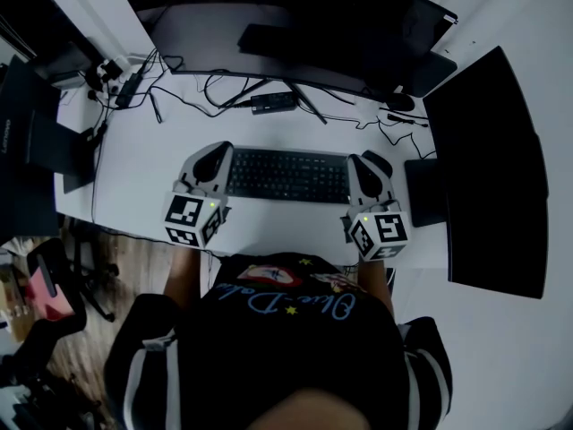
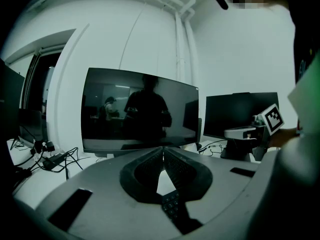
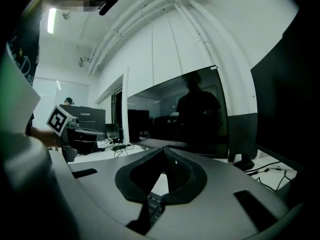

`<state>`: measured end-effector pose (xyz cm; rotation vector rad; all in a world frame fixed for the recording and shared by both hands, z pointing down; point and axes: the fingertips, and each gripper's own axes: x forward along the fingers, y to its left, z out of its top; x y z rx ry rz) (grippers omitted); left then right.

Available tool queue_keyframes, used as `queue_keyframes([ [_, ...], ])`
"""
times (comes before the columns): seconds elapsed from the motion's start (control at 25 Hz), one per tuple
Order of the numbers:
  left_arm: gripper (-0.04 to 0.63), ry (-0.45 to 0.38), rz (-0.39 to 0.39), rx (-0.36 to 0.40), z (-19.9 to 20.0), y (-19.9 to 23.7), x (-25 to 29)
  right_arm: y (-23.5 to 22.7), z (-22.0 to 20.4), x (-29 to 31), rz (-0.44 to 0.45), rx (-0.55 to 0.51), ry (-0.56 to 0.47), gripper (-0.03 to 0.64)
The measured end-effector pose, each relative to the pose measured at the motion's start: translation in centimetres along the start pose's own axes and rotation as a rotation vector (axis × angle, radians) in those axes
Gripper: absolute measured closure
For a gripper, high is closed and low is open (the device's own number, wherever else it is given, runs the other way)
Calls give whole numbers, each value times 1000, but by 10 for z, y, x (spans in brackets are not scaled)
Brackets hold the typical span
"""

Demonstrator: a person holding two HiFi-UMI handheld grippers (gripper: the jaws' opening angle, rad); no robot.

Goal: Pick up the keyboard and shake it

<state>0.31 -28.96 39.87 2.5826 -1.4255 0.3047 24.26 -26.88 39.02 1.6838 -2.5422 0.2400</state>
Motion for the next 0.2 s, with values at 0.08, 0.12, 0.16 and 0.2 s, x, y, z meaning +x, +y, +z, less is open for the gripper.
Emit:
queue_keyframes([
  [0.08, 588, 1, 3, 1, 1, 0, 0, 0, -1, 0, 0, 0, 1, 617],
  [0.12, 588, 1, 4, 1, 2, 0, -1, 0, -1, -1, 0, 0, 1, 617],
  [0.16, 588, -1, 4, 0, 3, 0, -1, 0, -1, -1, 0, 0, 1, 618],
  [0.2, 588, -2, 5, -1, 4, 0, -1, 1, -1, -1, 0, 1, 1, 617],
])
